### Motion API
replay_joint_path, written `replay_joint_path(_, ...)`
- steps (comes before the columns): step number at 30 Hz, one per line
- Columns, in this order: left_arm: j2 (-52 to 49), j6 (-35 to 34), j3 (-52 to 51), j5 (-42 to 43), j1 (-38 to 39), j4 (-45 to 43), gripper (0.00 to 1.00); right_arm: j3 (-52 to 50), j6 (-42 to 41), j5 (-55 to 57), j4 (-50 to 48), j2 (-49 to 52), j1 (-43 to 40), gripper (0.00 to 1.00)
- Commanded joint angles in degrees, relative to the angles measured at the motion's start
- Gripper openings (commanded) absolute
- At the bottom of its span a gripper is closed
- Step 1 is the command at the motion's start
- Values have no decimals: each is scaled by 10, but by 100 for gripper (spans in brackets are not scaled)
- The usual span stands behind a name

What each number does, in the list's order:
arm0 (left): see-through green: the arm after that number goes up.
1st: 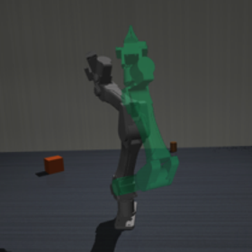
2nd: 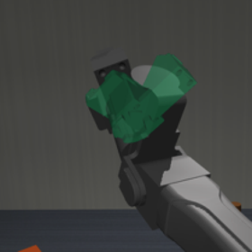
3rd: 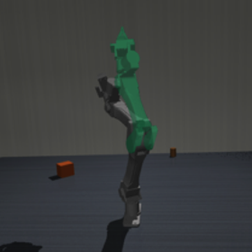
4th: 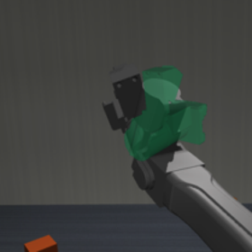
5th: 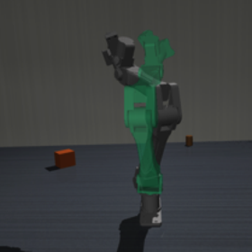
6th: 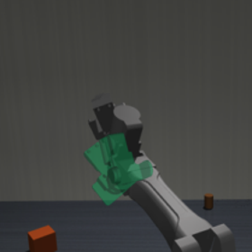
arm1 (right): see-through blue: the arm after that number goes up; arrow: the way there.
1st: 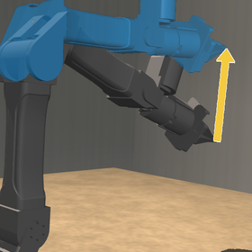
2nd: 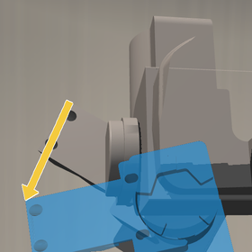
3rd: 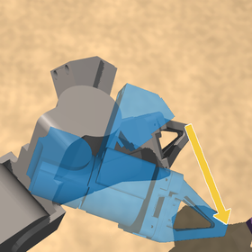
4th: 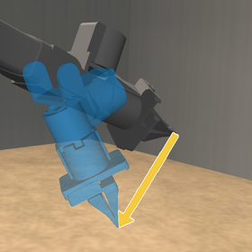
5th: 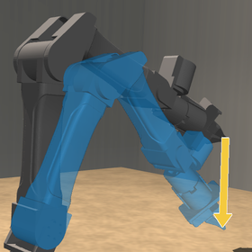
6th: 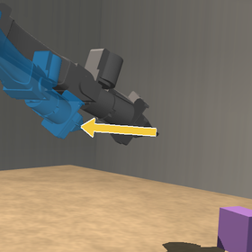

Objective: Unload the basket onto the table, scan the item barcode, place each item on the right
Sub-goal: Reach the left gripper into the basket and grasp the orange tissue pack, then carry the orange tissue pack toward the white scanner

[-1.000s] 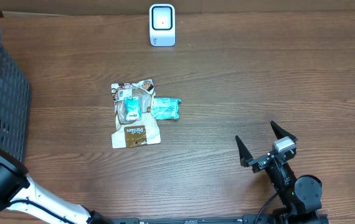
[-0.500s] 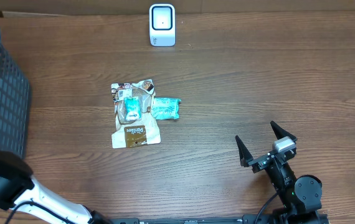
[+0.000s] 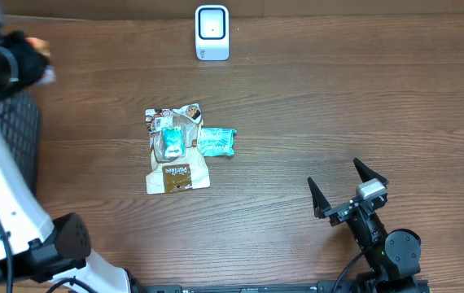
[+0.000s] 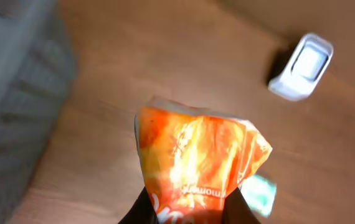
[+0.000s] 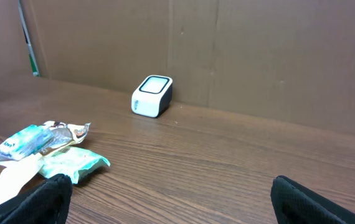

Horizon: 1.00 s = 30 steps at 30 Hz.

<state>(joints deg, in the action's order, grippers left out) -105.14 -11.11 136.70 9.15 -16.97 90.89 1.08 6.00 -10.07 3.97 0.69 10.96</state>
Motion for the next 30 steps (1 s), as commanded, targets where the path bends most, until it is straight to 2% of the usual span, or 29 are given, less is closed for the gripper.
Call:
replay_joint_path(1,-37,15,-59,-23,64,-7,8,-6,-2,3,-3,-5,-1,100)
replay_joint_path(8,-84,-12,-196,-21,176,-62,6,-6,-2,3,-3,-5,-1,100)
replay_joint_path(16,-116,-59,-272,-35,288,-136,6,-6,-2,3,-3,-5,-1,100)
replay_joint_path(20,-116,-120,-290,-114,315,-137,6,-6,-2,3,-3,-5,-1,100)
replay_joint_path(30,-117,-149,-354,-106,360,-193,13,-6,-2,3,-3,-5,-1,100)
